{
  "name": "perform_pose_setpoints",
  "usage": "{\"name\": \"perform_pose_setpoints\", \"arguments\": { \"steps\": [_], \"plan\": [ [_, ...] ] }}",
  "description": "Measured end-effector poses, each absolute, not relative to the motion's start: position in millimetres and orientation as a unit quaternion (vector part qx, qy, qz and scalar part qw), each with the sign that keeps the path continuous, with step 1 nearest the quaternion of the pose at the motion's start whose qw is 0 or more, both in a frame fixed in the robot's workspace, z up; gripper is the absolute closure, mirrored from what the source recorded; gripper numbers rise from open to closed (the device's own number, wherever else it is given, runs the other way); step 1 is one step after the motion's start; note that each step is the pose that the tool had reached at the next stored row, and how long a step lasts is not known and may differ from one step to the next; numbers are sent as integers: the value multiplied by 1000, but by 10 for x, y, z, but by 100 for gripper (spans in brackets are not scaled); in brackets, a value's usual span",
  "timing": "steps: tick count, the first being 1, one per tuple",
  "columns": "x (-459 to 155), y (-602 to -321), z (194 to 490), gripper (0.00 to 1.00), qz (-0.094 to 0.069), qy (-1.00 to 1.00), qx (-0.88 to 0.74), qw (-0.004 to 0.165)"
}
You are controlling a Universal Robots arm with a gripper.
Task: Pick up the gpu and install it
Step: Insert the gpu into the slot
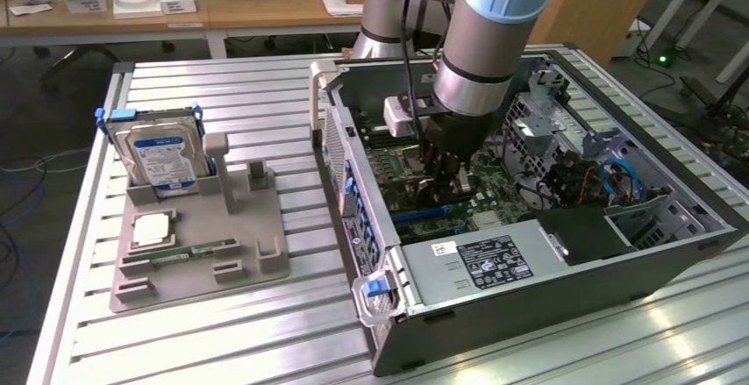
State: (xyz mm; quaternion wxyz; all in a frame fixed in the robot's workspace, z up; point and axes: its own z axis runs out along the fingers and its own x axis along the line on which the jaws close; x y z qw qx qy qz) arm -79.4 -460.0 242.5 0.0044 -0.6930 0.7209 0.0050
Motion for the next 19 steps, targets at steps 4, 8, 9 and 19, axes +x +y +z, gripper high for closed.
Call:
{"name": "perform_pose_setpoints", "arguments": {
  "steps": [4, 8, 9, 19],
  "plan": [
    [-797, -4600, 2399, 72, 5, 721, -693, 4],
    [-801, -4600, 2386, 72, 5, 721, -693, 4],
    [-804, -4600, 2383, 72, 5, 721, -693, 4],
    [-808, -4600, 2320, 72, 5, 721, -693, 4]
  ]
}}
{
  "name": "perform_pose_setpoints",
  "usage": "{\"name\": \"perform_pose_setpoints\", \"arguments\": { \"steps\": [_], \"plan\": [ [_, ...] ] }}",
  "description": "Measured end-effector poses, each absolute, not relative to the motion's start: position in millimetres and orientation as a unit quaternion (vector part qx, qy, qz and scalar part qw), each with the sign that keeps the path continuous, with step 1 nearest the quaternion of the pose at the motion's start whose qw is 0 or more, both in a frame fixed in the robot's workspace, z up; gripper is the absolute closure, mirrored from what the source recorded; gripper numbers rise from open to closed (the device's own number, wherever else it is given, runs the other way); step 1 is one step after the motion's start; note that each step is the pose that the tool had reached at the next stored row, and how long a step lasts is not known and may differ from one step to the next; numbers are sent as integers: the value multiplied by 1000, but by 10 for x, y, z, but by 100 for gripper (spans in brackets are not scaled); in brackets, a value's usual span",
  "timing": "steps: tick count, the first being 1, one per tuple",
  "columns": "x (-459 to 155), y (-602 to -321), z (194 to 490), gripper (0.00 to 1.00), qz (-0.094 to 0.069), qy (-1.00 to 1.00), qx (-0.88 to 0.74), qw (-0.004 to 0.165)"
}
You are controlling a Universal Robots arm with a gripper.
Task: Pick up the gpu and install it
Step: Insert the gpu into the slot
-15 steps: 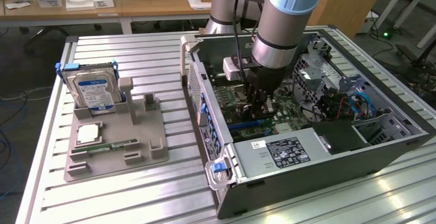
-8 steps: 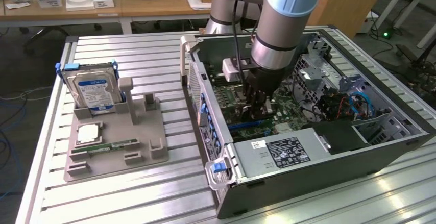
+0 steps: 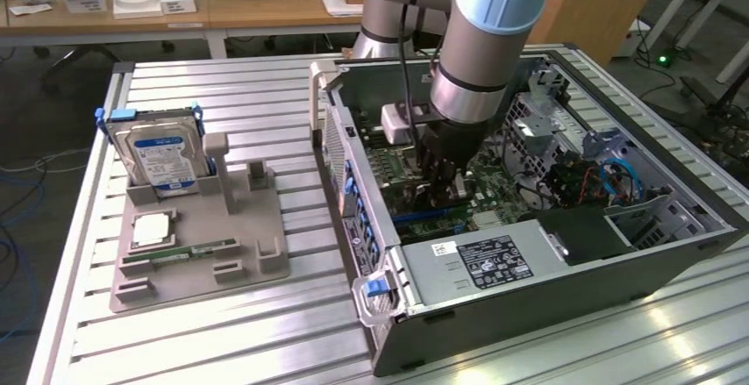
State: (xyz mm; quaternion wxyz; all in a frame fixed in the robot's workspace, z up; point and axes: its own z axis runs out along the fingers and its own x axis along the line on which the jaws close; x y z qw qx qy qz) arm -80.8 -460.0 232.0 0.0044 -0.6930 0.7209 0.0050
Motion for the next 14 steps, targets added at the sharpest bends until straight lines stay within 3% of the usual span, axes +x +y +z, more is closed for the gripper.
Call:
{"name": "perform_pose_setpoints", "arguments": {
  "steps": [14],
  "plan": [
    [-808, -4600, 2293, 72, 5, 721, -693, 4]
  ]
}}
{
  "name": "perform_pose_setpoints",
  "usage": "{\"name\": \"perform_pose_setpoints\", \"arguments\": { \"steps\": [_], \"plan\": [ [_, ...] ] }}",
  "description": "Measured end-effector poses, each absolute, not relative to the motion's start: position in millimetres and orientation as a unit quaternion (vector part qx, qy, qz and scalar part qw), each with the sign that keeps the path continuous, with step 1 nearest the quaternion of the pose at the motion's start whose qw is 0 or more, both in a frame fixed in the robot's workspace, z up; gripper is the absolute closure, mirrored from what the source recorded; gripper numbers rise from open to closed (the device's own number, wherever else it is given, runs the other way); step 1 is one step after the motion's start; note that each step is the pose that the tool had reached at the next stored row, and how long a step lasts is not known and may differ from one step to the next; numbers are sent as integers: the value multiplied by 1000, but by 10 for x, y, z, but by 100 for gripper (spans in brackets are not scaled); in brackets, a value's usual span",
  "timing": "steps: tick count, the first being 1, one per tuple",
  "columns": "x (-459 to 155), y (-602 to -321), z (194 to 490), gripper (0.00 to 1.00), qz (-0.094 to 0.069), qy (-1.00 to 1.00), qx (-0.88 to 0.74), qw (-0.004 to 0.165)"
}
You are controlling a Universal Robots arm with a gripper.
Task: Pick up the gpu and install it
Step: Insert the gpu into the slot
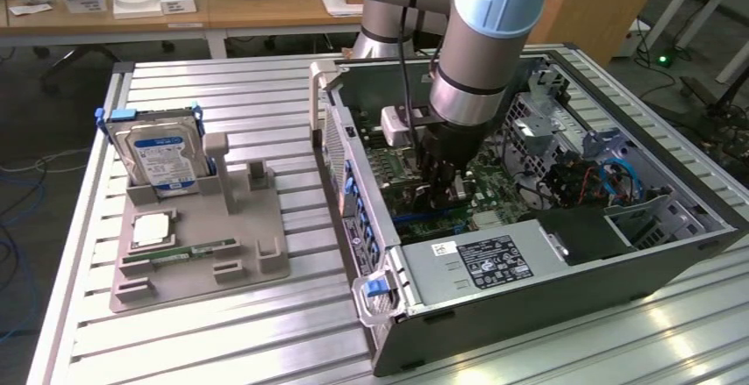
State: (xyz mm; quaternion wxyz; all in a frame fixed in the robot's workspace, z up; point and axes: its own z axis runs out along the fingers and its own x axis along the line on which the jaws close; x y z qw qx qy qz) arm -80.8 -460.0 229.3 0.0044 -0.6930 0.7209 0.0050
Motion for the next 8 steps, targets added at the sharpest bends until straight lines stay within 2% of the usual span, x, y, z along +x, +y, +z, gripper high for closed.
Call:
{"name": "perform_pose_setpoints", "arguments": {
  "steps": [8],
  "plan": [
    [-807, -4599, 2292, 72, 5, 721, -693, 4]
  ]
}}
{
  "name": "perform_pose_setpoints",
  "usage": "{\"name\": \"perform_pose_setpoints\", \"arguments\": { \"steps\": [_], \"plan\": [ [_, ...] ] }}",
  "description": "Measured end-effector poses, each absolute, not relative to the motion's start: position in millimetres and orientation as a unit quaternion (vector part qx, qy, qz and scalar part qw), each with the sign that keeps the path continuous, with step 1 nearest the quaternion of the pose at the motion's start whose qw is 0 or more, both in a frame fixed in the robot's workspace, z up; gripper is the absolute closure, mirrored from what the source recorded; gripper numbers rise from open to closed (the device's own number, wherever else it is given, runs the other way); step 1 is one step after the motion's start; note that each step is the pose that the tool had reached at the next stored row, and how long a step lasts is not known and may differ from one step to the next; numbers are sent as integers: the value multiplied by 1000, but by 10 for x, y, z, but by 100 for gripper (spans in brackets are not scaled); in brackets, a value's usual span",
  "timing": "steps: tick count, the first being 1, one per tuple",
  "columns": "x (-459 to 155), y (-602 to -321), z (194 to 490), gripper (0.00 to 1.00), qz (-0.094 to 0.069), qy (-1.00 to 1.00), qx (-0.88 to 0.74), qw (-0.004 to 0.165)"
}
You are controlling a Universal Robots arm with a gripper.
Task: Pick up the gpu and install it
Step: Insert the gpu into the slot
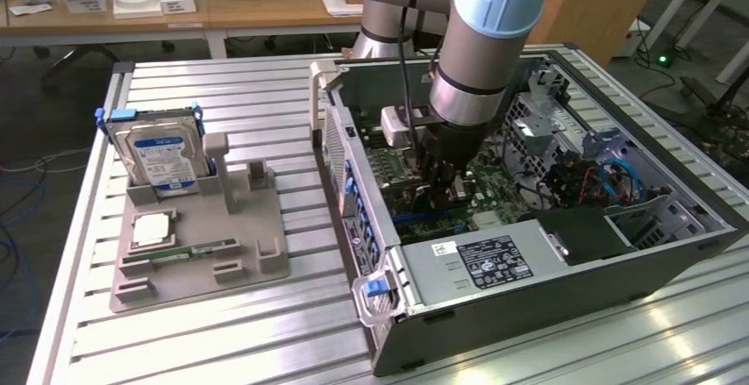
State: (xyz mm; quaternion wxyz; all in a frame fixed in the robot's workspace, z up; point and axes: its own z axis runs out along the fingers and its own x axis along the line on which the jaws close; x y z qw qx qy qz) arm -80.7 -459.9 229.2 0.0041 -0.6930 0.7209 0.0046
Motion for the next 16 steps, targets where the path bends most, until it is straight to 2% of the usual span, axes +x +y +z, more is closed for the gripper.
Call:
{"name": "perform_pose_setpoints", "arguments": {
  "steps": [16],
  "plan": [
    [-809, -4593, 2255, 72, 4, 721, -693, 3]
  ]
}}
